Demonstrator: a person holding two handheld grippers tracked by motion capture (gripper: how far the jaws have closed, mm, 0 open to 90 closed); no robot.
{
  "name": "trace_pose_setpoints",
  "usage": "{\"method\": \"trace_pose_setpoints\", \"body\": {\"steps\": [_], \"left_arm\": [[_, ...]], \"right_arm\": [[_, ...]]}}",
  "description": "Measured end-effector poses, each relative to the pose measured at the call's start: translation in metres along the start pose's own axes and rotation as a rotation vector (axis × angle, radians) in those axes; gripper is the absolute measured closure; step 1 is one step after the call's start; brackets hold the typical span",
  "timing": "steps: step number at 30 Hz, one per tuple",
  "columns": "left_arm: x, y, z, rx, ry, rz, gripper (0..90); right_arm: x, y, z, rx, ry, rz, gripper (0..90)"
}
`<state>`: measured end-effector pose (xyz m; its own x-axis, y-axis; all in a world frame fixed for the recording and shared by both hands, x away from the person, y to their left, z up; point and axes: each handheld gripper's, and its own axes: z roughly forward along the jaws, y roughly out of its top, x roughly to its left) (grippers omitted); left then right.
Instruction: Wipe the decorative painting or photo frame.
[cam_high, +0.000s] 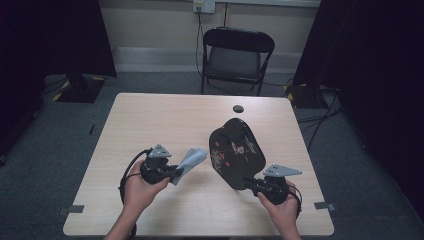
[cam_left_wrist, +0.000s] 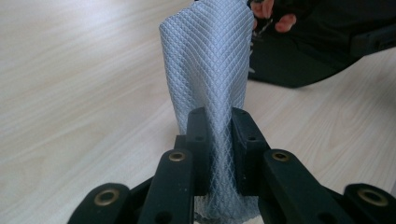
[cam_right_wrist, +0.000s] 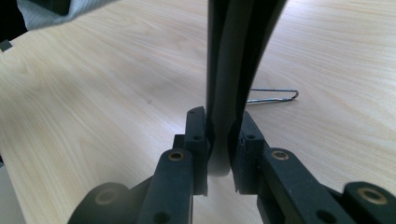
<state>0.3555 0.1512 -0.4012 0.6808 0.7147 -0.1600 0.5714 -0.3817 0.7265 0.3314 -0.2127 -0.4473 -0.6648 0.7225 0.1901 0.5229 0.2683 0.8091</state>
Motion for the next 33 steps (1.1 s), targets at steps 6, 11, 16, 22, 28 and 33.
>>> {"method": "trace_pose_setpoints", "body": {"steps": [6,11,16,22,28,33], "left_arm": [[-0.006,0.02,-0.003,-0.033,0.004,0.026,79.4],[-0.012,0.038,-0.005,-0.067,0.005,0.047,79.5],[-0.017,0.052,-0.004,-0.115,0.012,0.047,79.5],[-0.019,0.056,0.009,-0.09,0.022,0.054,79.5],[-0.015,0.05,0.024,-0.063,0.028,0.045,79.5],[-0.013,0.043,0.034,-0.032,0.031,0.038,79.5]], "right_arm": [[0.0,0.0,0.0,0.005,0.002,-0.003,79.1],[0.001,0.0,-0.001,0.008,0.009,-0.004,79.1],[0.004,-0.001,0.0,0.012,0.025,-0.014,79.1],[0.004,-0.001,0.0,0.014,0.032,-0.021,79.1],[0.004,-0.001,0.0,0.014,0.03,-0.026,79.0],[0.005,-0.001,0.0,0.015,0.026,-0.024,79.0]]}}
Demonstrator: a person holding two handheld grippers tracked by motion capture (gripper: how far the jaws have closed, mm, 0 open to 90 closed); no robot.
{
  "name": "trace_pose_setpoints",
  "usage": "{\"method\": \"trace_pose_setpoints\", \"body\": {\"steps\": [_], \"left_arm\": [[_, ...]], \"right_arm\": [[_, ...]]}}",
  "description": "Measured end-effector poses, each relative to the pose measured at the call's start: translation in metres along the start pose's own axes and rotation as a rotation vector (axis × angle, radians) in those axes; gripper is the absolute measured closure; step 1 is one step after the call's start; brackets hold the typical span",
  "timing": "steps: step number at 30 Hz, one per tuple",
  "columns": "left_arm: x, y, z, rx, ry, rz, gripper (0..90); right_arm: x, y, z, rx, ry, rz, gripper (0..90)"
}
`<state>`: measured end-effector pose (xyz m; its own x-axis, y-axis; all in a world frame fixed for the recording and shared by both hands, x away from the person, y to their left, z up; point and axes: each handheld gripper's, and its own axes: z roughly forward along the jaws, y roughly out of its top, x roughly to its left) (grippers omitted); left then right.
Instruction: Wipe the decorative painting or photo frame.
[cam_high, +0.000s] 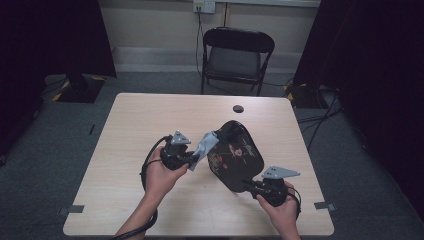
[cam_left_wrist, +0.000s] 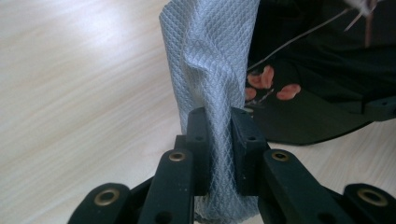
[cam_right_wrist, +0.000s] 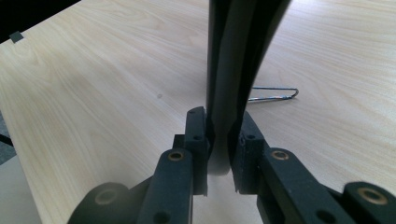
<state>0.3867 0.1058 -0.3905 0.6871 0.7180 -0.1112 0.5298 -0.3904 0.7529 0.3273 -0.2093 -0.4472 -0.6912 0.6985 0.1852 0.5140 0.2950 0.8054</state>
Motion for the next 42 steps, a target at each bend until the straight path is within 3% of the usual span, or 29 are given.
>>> {"method": "trace_pose_setpoints", "body": {"steps": [12,19,24,34,42], "left_arm": [[0.002,-0.032,0.031,0.079,-0.004,-0.027,79.5],[0.0,-0.042,0.042,0.11,-0.009,-0.034,79.5],[-0.004,-0.051,0.048,0.147,-0.006,-0.019,79.5],[-0.002,-0.066,0.046,0.185,-0.027,-0.033,79.5],[0.005,-0.054,0.021,0.129,-0.024,-0.063,79.4]], "right_arm": [[-0.001,0.0,0.0,0.001,0.003,-0.001,79.0],[-0.001,0.0,0.0,0.0,0.002,-0.002,79.0],[-0.001,0.0,0.0,0.001,0.004,-0.003,79.0],[-0.002,0.0,0.0,-0.001,0.009,0.002,78.9],[-0.002,0.0,0.0,-0.003,0.008,0.001,78.8]]}}
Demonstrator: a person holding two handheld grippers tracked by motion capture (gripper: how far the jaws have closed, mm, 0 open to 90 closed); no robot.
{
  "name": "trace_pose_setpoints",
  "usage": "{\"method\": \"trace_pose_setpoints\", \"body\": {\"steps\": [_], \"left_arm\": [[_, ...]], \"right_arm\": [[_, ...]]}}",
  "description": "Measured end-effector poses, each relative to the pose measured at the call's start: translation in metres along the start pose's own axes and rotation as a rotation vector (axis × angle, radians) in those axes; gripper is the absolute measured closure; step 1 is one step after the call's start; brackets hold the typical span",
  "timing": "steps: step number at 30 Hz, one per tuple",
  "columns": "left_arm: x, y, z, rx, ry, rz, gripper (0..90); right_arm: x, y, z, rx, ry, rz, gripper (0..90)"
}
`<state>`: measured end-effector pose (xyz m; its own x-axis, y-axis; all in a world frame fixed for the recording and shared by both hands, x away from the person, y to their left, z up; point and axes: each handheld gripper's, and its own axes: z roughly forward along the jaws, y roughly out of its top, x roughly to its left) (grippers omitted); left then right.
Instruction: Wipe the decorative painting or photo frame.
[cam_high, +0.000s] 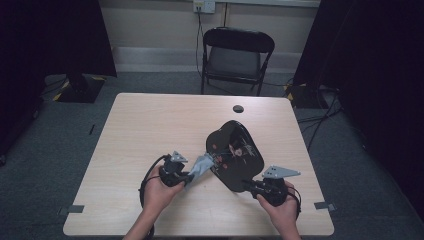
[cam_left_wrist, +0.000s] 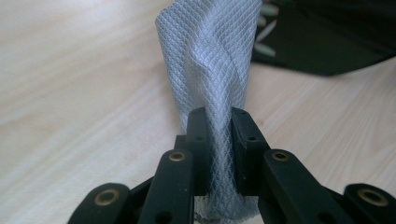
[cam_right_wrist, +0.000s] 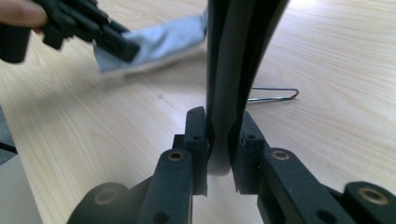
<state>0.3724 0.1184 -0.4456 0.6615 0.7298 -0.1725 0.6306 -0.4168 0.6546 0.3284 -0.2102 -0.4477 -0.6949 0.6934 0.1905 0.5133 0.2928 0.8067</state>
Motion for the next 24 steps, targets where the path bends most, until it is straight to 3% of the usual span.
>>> {"method": "trace_pose_setpoints", "body": {"steps": [10,16,20,24], "left_arm": [[-0.005,0.037,-0.041,-0.091,-0.002,0.021,79.5],[-0.016,0.063,-0.065,-0.152,-0.008,0.065,79.5],[-0.022,0.076,-0.068,-0.144,-0.006,0.098,79.4],[-0.025,0.082,-0.06,-0.096,-0.012,0.112,79.3]], "right_arm": [[0.0,0.0,0.0,-0.001,0.0,0.006,78.8],[0.0,0.0,0.0,0.0,0.0,0.004,78.8],[0.0,0.0,0.0,0.0,0.0,0.005,78.8],[0.0,0.0,0.0,0.001,-0.001,0.003,78.8]]}}
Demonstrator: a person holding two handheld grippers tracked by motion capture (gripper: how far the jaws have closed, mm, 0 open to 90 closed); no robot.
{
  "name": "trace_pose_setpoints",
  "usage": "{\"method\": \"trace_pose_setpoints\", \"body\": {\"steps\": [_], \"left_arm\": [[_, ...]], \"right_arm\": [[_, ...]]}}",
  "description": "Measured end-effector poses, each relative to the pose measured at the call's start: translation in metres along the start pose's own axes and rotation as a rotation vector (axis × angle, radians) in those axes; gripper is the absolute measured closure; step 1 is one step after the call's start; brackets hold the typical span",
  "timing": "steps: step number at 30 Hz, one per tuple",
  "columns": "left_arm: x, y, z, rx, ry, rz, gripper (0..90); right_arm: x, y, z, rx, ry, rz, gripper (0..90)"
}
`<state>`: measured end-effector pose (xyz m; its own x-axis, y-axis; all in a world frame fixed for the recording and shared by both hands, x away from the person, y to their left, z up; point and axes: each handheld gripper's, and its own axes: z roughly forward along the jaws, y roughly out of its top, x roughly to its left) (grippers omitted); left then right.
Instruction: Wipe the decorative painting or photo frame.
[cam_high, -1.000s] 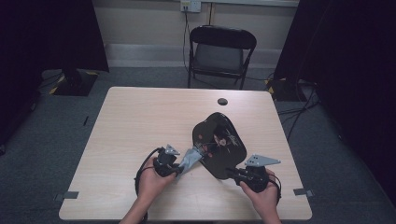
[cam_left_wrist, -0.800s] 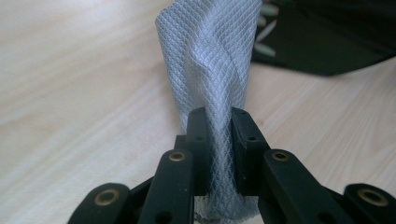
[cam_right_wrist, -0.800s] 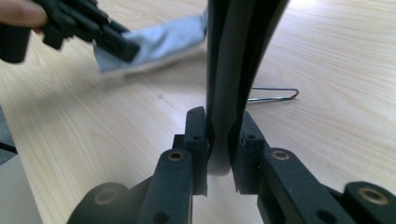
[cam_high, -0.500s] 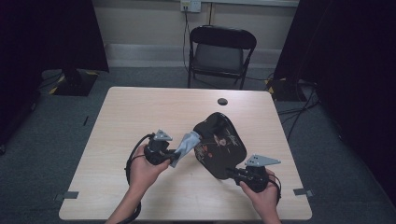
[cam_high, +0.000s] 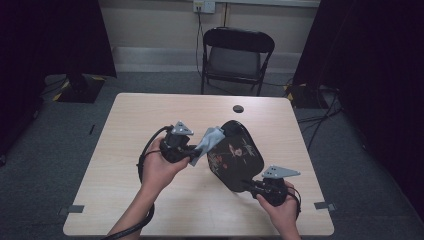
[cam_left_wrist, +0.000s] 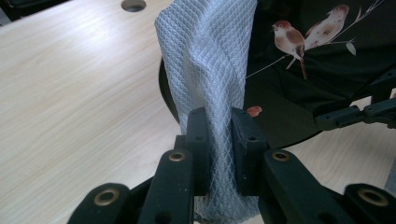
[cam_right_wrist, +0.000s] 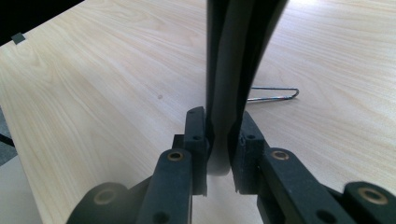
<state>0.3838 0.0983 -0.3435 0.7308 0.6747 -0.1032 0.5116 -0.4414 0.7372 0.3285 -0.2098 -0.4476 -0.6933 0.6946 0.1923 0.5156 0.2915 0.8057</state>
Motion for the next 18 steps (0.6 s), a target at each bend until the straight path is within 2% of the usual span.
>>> {"method": "trace_pose_setpoints", "body": {"steps": [2,4,7,18], "left_arm": [[0.0,-0.001,0.005,0.025,-0.004,0.014,79.3],[-0.001,-0.003,0.009,0.049,-0.013,0.003,79.3],[0.0,-0.007,0.016,0.074,-0.013,0.01,79.2],[0.002,-0.032,0.038,0.144,-0.005,0.003,79.0]], "right_arm": [[0.0,0.0,0.0,0.0,0.0,0.001,78.8],[0.0,0.0,0.0,0.0,0.001,0.001,78.8],[0.0,0.0,0.0,0.0,0.001,-0.001,78.8],[0.0,0.0,0.0,0.001,-0.001,-0.001,78.8]]}}
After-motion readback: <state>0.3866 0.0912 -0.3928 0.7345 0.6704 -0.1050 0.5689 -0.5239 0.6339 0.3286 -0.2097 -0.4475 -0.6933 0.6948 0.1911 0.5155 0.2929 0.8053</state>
